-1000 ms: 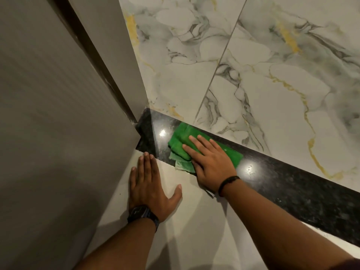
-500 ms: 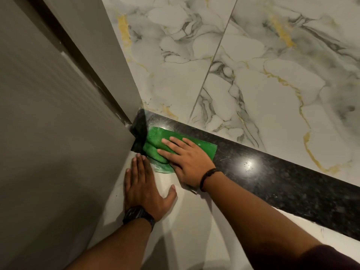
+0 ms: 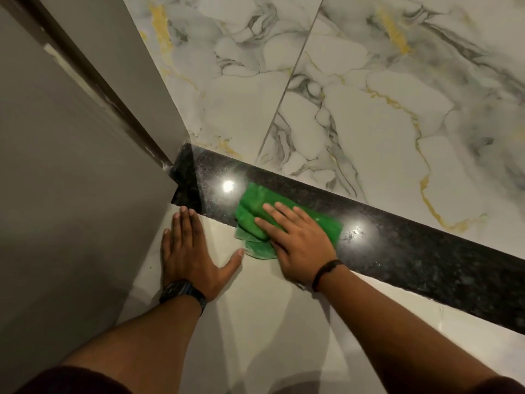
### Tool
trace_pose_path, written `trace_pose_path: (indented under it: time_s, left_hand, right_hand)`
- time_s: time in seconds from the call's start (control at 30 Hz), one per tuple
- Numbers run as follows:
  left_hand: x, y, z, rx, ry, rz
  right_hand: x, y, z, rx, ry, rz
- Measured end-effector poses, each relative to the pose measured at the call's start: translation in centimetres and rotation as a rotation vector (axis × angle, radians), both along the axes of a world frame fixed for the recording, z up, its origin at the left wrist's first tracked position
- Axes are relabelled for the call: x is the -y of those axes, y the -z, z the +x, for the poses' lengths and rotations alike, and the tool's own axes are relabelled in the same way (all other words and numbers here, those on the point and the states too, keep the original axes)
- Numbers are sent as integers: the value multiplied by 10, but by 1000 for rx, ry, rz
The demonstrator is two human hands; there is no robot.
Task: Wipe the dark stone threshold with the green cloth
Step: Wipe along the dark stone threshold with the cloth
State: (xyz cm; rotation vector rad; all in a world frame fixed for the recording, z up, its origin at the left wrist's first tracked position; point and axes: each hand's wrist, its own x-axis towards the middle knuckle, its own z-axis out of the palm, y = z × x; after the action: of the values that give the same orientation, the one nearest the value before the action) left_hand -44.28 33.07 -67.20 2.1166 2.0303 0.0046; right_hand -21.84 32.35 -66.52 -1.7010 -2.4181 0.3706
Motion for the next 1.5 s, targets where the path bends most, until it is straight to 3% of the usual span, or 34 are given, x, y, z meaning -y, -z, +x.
trace_pose_path:
  time_s: [0.2, 0.4, 0.53, 0.67, 0.73, 0.9, 1.0, 1.27, 1.5]
  left_hand:
    - [-1, 8, 0, -22, -4, 39]
    - [14, -3, 16, -18, -96, -7]
    - [68, -4, 77, -51, -53, -71]
    - [108, 1, 135, -31, 67, -55]
    - [117, 1, 151, -45, 99, -56]
    - [140, -3, 185, -43, 182, -90]
    - [155, -3, 208, -4, 210, -77]
    - [157, -1, 213, -37, 215, -63]
    - [173, 0, 250, -9, 260, -44]
  right_hand:
    - [-17, 1, 27, 11, 403, 8]
    - [34, -1, 32, 12, 196, -30]
    - [84, -3, 88, 38, 158, -26]
    - [83, -5, 141, 82, 495, -31]
    - [80, -2, 136, 80, 564, -18]
    - [139, -3, 151, 52, 218, -19]
    - [188, -4, 196, 56, 204, -35]
    - [207, -7, 311, -2, 859, 41]
    - [246, -5, 295, 7, 567, 51]
